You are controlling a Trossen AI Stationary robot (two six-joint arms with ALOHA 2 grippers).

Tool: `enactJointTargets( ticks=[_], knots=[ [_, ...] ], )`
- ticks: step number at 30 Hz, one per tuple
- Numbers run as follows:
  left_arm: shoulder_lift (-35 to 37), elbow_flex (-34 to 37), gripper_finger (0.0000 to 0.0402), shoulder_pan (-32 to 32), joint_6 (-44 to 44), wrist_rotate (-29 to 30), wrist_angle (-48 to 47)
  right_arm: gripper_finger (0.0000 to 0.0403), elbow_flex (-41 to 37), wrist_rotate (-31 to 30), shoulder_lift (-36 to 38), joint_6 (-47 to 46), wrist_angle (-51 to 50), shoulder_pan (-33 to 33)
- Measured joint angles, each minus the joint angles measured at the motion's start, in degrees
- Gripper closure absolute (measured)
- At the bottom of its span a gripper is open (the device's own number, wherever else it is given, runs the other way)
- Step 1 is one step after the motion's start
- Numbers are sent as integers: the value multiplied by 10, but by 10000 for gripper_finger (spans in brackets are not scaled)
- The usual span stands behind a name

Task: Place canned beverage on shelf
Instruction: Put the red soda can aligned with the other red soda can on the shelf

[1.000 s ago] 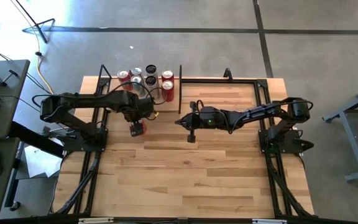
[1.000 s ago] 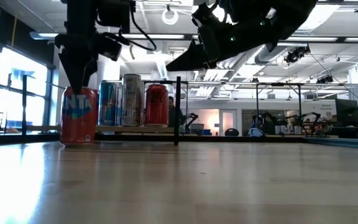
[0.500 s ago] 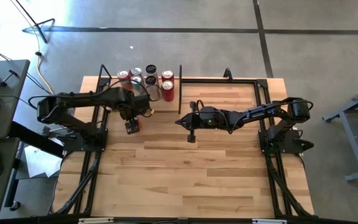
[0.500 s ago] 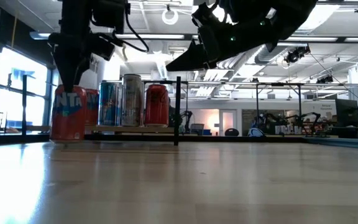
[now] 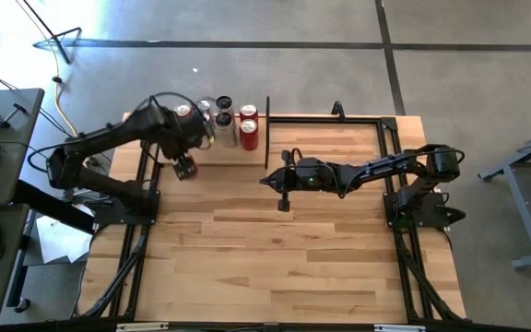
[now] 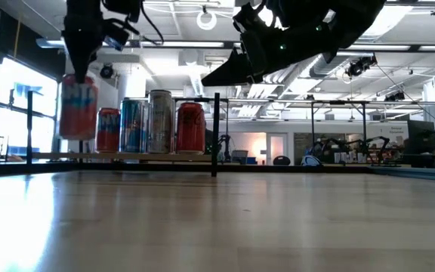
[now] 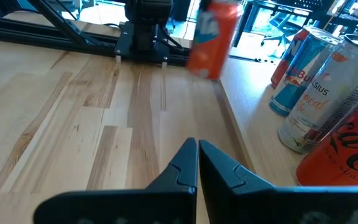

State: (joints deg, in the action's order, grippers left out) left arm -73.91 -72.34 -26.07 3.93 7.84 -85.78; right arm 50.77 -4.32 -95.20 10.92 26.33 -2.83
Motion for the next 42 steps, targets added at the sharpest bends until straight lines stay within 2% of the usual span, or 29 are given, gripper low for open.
enactJointTargets(
  ticks=[6,14,28,35,42],
  knots=[
    [-21,-53,166,-84,-47,17,-5,403,0,0,0,0,-3,0],
    [-89,-70,166,-168,-87,60,7,403,0,4,0,0,-4,2],
    [-135,-71,164,-222,-121,42,69,403,0,18,0,0,-14,11],
    [-139,-71,164,-243,-126,38,66,403,0,18,0,0,-15,10],
    [-139,-71,140,-253,-136,20,68,403,0,18,0,0,-15,10]
  ],
)
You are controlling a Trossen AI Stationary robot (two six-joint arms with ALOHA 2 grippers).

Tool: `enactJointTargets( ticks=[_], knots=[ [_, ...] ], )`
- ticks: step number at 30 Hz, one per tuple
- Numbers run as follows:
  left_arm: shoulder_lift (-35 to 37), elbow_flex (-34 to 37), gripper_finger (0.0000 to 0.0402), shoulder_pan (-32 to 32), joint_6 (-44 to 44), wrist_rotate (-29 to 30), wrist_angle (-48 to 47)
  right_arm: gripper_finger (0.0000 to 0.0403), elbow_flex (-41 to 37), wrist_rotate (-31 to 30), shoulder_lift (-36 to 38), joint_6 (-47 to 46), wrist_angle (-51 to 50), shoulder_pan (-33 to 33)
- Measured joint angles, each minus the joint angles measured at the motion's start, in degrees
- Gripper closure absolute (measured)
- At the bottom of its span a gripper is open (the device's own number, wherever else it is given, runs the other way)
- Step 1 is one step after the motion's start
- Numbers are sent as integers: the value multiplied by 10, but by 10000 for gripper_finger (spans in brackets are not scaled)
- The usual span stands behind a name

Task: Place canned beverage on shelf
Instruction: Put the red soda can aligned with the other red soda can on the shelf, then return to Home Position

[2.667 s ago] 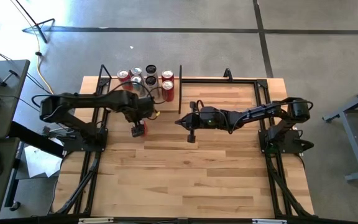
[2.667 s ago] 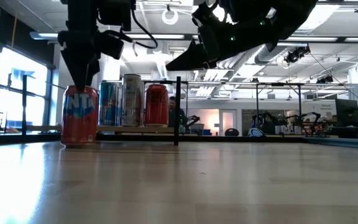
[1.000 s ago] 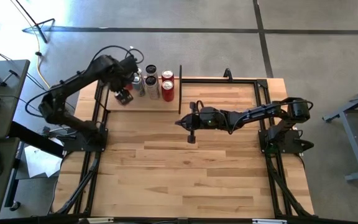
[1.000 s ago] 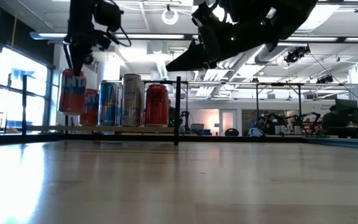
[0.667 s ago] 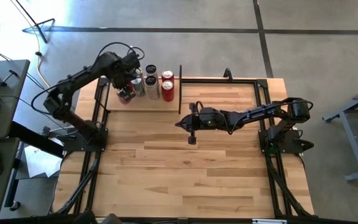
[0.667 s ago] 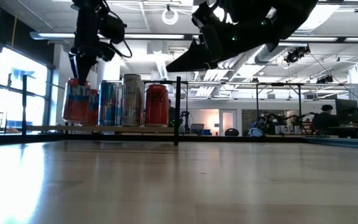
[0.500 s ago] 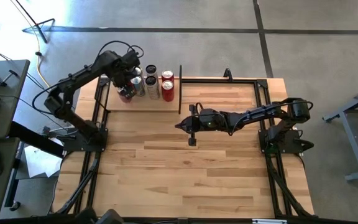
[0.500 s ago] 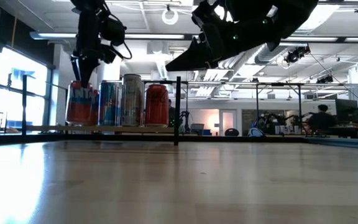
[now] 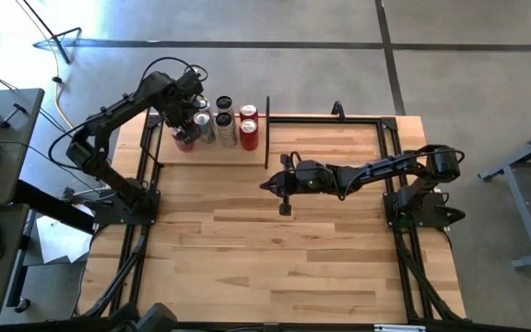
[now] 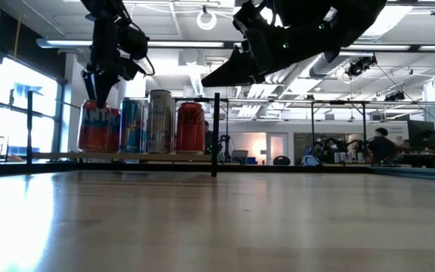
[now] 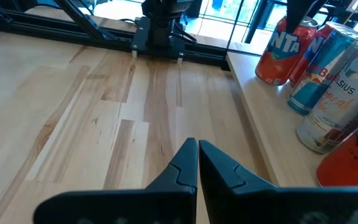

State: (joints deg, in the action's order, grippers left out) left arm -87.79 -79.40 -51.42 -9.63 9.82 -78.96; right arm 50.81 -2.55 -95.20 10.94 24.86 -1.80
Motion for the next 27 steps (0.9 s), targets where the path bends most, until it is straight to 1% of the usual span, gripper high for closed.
enactJointTargets(
  ticks=[8,15,20,25,27],
  knots=[
    [0,0,121,0,-19,-7,18,403,0,0,0,0,-3,0],
    [1,0,86,0,-25,1,20,403,0,0,0,0,-3,0],
    [1,0,67,1,-25,22,15,403,0,0,0,0,-3,0],
    [16,0,65,2,-25,62,3,403,0,0,0,0,-3,0],
    [30,0,64,5,-25,68,0,403,0,0,0,0,-3,0]
  ],
)
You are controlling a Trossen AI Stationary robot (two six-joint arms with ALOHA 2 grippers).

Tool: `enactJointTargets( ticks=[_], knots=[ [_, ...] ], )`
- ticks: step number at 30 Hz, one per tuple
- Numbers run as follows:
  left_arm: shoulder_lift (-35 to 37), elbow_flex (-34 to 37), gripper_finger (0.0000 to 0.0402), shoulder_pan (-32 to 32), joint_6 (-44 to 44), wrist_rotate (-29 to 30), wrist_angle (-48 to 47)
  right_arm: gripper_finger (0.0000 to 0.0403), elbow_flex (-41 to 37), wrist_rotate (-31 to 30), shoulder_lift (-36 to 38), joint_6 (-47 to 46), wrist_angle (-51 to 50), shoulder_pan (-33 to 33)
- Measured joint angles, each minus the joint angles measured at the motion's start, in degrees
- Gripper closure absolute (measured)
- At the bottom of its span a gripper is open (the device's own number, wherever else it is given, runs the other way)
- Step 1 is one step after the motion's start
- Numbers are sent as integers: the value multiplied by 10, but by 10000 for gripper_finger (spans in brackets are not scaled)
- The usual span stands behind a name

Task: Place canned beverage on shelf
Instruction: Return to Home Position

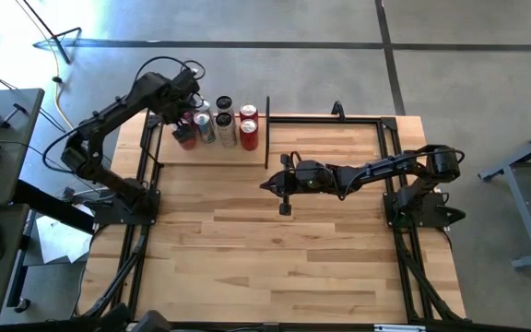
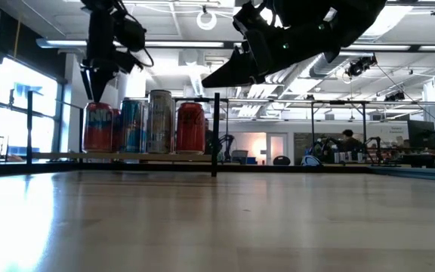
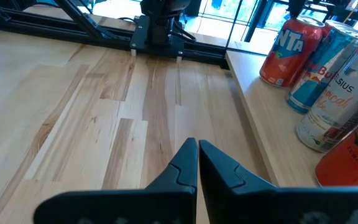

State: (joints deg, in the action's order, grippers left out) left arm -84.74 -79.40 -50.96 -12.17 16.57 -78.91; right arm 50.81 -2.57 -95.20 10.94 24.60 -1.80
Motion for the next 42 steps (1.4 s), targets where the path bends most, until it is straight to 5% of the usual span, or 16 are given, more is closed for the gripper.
enactJointTargets(
  ticks=[9,14,21,29,36,42],
  knots=[
    [94,2,66,55,84,-8,-14,403,0,0,0,0,0,0],
    [155,58,101,115,137,-9,30,403,0,0,0,0,0,0],
    [244,209,228,185,224,-9,116,403,0,-1,0,-4,-4,1],
    [337,321,393,196,242,-8,249,403,0,-1,1,5,-6,8],
    [445,399,389,286,234,-9,419,403,-1,-13,32,8,-60,8],
    [491,501,398,374,205,-26,606,403,-59,-15,39,20,27,-2]
  ],
)
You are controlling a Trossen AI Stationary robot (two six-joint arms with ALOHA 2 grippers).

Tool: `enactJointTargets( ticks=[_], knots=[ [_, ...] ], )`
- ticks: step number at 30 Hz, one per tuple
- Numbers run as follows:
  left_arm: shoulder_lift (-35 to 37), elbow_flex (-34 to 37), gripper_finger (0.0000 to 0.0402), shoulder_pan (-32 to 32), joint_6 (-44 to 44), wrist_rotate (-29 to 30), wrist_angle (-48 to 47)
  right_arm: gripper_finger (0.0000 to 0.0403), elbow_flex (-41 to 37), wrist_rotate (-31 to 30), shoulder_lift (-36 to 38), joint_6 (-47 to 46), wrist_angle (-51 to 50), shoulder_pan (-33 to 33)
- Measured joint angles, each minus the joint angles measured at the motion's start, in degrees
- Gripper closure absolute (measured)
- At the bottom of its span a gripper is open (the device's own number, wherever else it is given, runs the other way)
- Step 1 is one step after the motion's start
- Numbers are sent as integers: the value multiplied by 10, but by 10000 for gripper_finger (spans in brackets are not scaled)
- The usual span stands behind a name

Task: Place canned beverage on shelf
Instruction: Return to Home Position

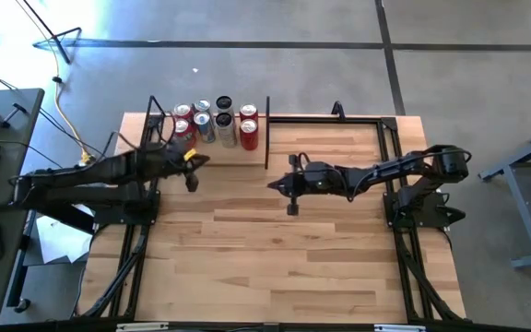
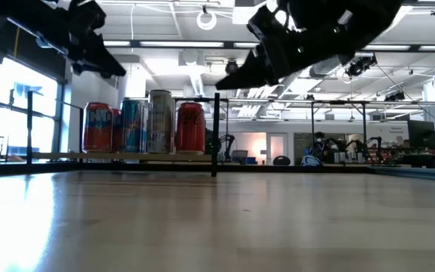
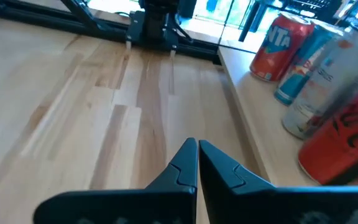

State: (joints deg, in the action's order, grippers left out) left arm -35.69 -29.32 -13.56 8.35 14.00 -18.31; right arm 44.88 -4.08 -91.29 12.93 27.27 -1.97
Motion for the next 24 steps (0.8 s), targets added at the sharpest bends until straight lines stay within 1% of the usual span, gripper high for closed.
enactJointTargets(
  ticks=[3,6,8,10,13,18,20,24],
  knots=[
    [1,47,401,42,-51,-11,106,403,-43,-2,0,6,60,-1],
    [0,96,399,76,-109,-35,225,403,-80,-9,12,-6,102,0],
    [0,125,401,84,-128,-36,289,403,-103,-29,31,-21,102,0],
    [0,147,401,82,-134,-37,325,403,-123,-39,51,-33,100,0],
    [0,164,401,73,-135,-65,332,403,-150,-40,93,-40,99,1],
    [5,166,401,60,-140,-118,320,403,-199,-39,174,-38,97,-2],
    [17,165,401,56,-148,-130,317,403,-220,-39,205,-36,97,-6],
    [41,166,401,41,-152,-132,286,403,-263,-38,264,-36,97,-17]
  ],
)
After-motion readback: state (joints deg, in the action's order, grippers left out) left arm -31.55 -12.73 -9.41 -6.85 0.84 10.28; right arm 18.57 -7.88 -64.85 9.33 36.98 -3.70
